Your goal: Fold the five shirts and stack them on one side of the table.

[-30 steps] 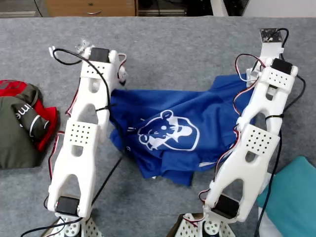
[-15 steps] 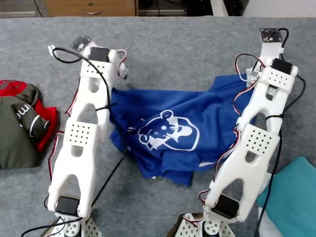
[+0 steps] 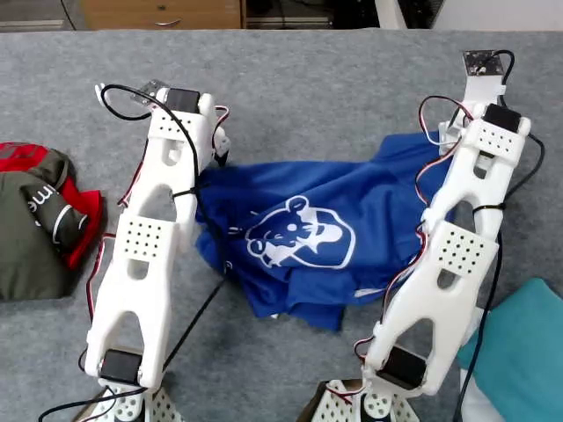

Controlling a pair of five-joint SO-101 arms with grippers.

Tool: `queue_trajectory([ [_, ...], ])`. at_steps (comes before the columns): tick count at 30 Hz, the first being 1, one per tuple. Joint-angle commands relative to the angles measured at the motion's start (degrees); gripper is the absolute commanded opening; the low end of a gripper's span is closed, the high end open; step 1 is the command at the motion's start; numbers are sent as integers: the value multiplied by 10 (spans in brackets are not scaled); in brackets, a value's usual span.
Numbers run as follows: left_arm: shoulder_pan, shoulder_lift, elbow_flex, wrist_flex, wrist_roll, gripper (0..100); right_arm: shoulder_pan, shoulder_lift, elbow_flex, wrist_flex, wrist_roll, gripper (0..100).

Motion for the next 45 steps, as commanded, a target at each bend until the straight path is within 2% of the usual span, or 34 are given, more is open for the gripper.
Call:
queue_trajectory([
  [1, 1, -17, 2, 11, 1, 194, -8, -1, -32, -6, 4, 5],
  [7, -4, -16, 2, -20, 0, 26, -8, -1, -32, -6, 4, 5],
  [16, -4, -13, -8, -39, 15, 19, -8, -1, -32, -6, 4, 5],
  [20, -6, -13, -87, -21, 15, 19, -8, -5, -32, -3, 4, 5],
  [23, -4, -13, -187, 11, 11, 19, -7, -28, -66, 42, 4, 4],
  [26, -2, -35, -212, 12, -23, 19, -7, -45, -118, 97, 4, 4],
  [33, -4, -203, -213, 13, -113, 19, -31, -88, -348, 247, 21, 4],
  [45, -21, -479, -209, 13, -316, 19, -68, -371, -342, 295, 37, 5],
])
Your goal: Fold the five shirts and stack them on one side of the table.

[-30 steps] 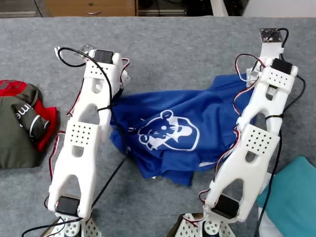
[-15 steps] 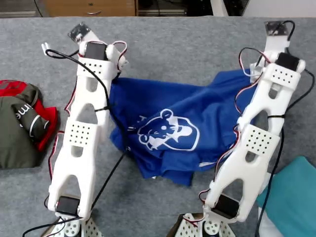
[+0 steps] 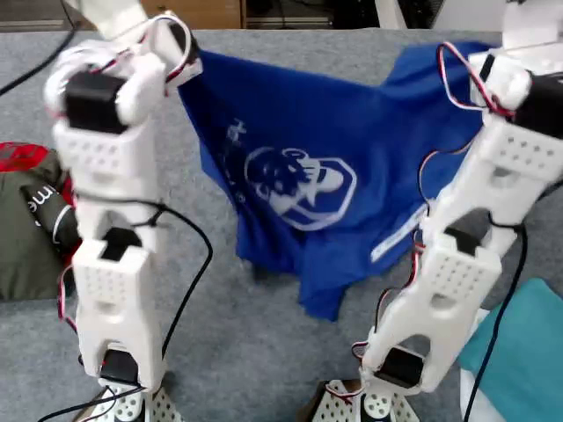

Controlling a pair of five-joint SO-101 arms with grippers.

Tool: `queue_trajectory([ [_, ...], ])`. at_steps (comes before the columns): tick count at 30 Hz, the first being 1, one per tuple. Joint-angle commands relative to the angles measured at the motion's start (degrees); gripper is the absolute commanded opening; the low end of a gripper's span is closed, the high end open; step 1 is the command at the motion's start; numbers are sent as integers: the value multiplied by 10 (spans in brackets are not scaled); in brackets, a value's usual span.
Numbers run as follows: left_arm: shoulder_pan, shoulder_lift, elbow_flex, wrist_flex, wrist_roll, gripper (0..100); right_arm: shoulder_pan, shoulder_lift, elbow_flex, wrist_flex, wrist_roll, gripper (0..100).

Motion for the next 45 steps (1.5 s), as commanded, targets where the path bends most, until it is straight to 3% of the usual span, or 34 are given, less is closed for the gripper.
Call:
queue_trajectory([
  [1, -23, -101, -21, 6, -55, 19, -24, -125, -22, 10, 11, 5],
  [8, -69, -268, -20, 6, -114, 19, -31, -339, -22, -4, 12, 5],
  [12, -71, -356, 18, 7, -180, 19, -5, -410, -22, -75, 40, 5],
  [22, -70, -621, 325, 5, -261, 19, 17, -532, -22, -158, 76, 5],
  [29, -70, -764, 449, 4, -268, 19, 18, -577, -22, -235, 127, 5],
  [37, -70, -836, 508, 4, -268, 19, 15, -590, -19, -237, 150, 5],
  [45, -70, -843, 716, -32, -268, 19, 14, -562, 139, -214, 145, 5],
])
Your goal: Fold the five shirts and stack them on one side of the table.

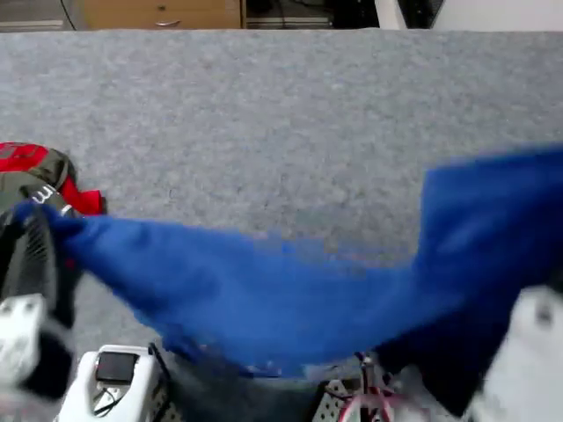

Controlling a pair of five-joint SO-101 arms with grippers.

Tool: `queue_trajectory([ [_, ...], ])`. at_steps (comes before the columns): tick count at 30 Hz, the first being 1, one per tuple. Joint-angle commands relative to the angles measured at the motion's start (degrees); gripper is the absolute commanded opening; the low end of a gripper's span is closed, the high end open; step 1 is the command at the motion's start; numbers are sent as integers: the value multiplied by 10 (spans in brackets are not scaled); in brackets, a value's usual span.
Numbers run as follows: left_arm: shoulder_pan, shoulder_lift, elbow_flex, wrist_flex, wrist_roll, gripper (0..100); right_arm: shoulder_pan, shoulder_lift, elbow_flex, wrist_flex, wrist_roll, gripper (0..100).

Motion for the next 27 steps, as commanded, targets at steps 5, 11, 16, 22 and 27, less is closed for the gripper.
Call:
queue_trajectory([
  [5, -22, 3, 271, -200, -2, 19, -22, 70, 216, -5, 4, 5],
  [11, -84, 5, 585, -594, 0, 19, -22, 182, 429, -148, 5, 5],
  [16, -57, 6, 782, -896, -3, 20, -30, 294, 545, -290, 4, 5],
  [22, -24, 58, 806, -986, -2, 20, -57, 404, 563, -377, 1, 5],
  [27, -37, 209, 709, -985, -1, 20, -72, 417, 560, -372, 0, 5],
])
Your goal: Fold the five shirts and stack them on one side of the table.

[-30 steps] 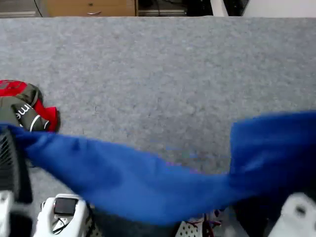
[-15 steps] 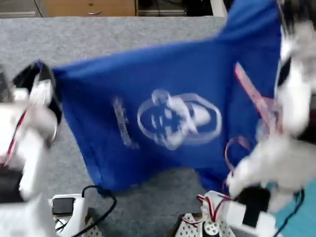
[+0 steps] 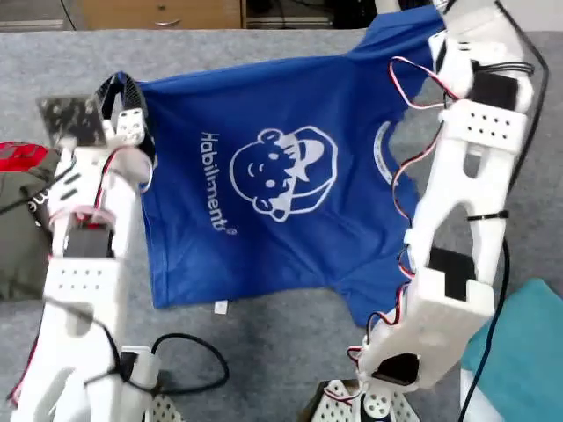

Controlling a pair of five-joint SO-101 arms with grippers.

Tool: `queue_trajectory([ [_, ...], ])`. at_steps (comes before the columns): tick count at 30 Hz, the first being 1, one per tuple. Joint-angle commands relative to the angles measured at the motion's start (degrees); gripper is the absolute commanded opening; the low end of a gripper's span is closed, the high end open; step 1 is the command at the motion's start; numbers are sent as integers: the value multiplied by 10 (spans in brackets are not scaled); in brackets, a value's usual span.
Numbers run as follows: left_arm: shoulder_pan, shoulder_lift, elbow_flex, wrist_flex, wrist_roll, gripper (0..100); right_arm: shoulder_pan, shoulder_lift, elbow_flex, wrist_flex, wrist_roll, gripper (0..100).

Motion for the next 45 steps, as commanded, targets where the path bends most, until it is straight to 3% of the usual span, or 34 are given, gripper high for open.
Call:
queue_trajectory([
  [1, -13, 104, -94, -16, -2, 20, -7, -4, -9, -7, 0, 5],
  [6, -28, 233, -191, 9, -2, 19, -3, -5, -10, 22, 0, 5],
  [13, -30, 225, -258, 244, -5, 19, 25, -70, -9, 170, 5, 4],
  [22, 0, 72, -226, 501, -6, 19, 72, -184, 52, 293, 28, 4],
  [27, 33, -31, -108, 520, -6, 19, 79, -285, 217, 302, 55, 4],
  [33, 26, -118, 24, 520, -3, 19, 80, -451, 502, 221, 105, 4],
  [38, -5, -135, 82, 524, -5, 19, 83, -591, 696, 217, 139, 4],
  [45, -4, -136, 134, 565, -5, 19, 158, -725, 852, 217, 205, 4],
])
